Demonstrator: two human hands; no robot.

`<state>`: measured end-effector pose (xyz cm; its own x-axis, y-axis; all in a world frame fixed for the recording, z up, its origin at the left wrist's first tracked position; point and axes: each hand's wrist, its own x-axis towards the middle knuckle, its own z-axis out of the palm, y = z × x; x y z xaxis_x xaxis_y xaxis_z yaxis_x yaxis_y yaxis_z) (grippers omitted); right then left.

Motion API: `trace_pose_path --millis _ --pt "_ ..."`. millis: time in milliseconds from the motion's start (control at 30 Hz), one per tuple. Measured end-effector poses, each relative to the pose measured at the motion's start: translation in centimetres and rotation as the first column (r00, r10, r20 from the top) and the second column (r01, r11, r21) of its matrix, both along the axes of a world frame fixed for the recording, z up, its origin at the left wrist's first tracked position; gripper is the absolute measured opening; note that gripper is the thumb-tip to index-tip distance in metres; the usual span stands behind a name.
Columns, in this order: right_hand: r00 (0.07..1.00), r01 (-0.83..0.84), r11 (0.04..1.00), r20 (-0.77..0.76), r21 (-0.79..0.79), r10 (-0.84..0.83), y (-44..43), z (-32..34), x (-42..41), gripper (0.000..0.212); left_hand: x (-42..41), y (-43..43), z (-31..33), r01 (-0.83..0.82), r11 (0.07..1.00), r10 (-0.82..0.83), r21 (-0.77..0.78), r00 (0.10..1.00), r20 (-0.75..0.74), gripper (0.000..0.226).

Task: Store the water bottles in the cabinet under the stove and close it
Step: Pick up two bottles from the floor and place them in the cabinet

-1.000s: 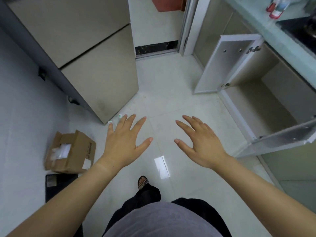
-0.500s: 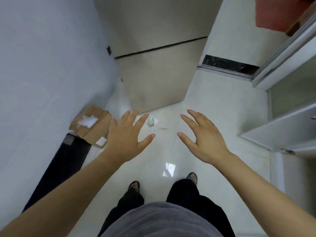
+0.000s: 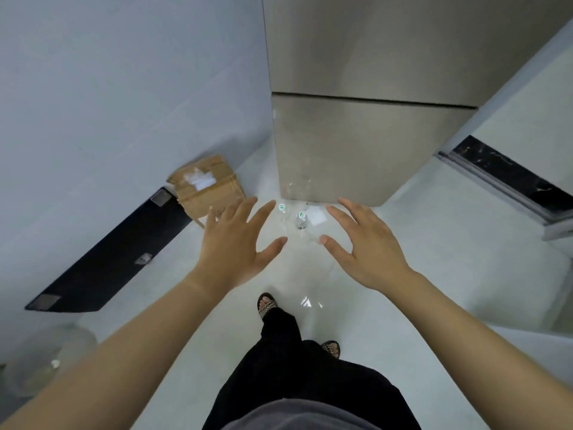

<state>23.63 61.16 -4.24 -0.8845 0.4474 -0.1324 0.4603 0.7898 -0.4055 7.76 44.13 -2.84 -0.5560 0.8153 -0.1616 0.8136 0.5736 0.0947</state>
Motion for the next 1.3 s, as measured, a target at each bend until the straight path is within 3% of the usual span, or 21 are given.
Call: trace_pose_path --millis 200,367,600,867,1000,1133,1300 --pt "0.997 0.070 0.998 0.038 -0.006 -0.070 3.5 -4.8 -1.2 0.065 -3.7 5.7 -5.4 0.082 0.997 -0.083 0.017 0.994 0.076 0.073" --pt "0.994 0.067 0.995 0.086 -0.079 -0.061 6.7 -15.3 -3.5 0.060 -6.3 9.0 -15.7 0.052 0.998 -0.048 -0.032 0.993 0.110 0.074" --pt "0.977 0.022 0.991 0.213 -0.129 0.006 10.3 -40.7 -6.3 0.061 -7.2 11.6 -40.6 -0.047 0.996 0.060 -0.077 0.982 0.181 0.074" --pt "0.970 -0.002 0.993 0.242 -0.118 0.031 11.5 -69.7 -10.1 0.058 -9.8 12.7 -71.3 0.023 0.996 -0.010 -0.083 0.988 0.154 0.074" --pt "0.963 -0.005 0.998 0.267 -0.066 0.022 11.6 -80.6 -11.3 0.061 -11.8 12.8 -82.6 0.043 0.988 -0.024 -0.145 0.991 0.133 0.070" --pt "0.978 0.033 0.999 0.204 -0.012 -0.030 10.9 -86.4 -11.9 0.061 -13.2 12.2 -89.1 0.064 0.987 -0.042 -0.145 0.987 0.154 0.065" --pt "0.984 0.153 0.988 0.098 -0.027 -0.149 10.2 -87.8 -12.4 0.065 -12.4 11.6 -90.7 0.043 0.997 -0.036 -0.059 0.993 0.109 0.061"
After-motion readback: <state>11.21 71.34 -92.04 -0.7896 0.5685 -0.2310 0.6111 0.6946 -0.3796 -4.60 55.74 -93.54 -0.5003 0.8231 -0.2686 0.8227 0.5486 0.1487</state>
